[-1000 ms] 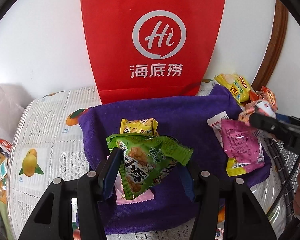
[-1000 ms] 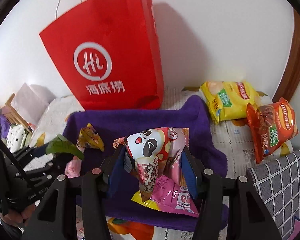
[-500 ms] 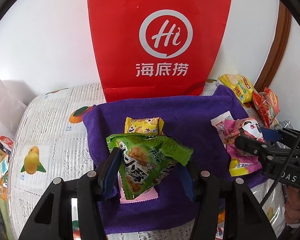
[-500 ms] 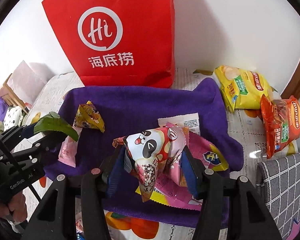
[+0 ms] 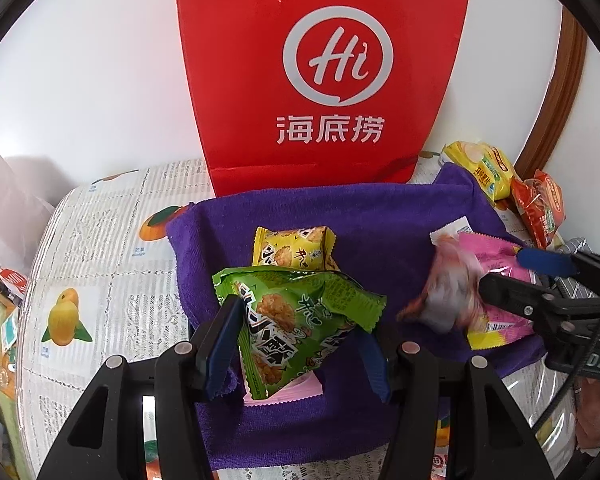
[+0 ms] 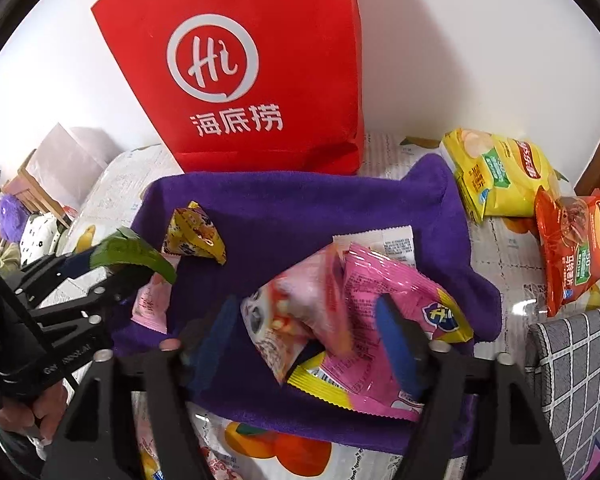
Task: Organize snacks
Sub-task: 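Open right tool to drop the panda bag while left tool releases green bag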
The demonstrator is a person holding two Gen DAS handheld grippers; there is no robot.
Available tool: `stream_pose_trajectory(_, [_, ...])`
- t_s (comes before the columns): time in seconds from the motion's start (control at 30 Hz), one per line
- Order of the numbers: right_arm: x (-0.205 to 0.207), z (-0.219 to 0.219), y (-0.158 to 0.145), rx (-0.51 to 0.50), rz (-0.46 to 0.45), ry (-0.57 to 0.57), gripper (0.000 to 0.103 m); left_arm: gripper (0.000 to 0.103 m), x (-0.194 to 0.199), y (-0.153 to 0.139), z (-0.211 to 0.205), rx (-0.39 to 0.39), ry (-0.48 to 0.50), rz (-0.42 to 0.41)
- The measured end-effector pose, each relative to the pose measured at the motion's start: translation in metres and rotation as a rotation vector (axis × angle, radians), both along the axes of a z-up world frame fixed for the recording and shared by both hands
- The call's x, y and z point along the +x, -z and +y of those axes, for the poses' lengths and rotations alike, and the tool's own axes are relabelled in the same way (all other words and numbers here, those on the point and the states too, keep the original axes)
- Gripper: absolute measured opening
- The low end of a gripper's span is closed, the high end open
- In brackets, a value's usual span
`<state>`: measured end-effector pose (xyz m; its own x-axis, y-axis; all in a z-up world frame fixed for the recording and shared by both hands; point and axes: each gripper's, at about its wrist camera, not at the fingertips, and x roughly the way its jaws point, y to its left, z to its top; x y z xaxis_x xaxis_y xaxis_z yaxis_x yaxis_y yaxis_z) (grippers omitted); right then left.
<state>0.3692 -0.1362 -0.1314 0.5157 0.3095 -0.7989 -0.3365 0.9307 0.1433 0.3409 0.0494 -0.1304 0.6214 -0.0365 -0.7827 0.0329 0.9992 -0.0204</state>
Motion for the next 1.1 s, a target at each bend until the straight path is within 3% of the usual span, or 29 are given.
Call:
stream_pose_trajectory(0.2, [-0.005, -0.008, -0.014, 0.046, -0.038, 0.015, 0.077, 0.054, 0.000, 0.001, -0.004, 0.002, 0.013, 0.005])
stream_pose_trajectory(0.37, [-0.012, -0.014, -0.029, -0.020, -0.128, 0.054, 0.077, 0.054, 0.000, 0.004, -0.010, -0.002, 0.035, 0.024])
stream_pose_trajectory(0.8, [-0.010, -0.026, -0.034, 0.017, -0.140, 0.079, 0.077, 0.055, 0.004, 0.018, -0.016, -0.015, 0.043, 0.082])
stream_pose_trajectory(0.93, [-0.012, -0.024, -0.036, 0.023, -0.140, 0.069, 0.077, 0.070, 0.005, 0.017, -0.014, -0.043, 0.053, 0.080])
stream_pose_trajectory(1.1, [-0.016, -0.021, -0.041, 0.012, -0.151, 0.068, 0.077, 0.072, 0.001, 0.010, -0.013, -0.042, 0.049, 0.054])
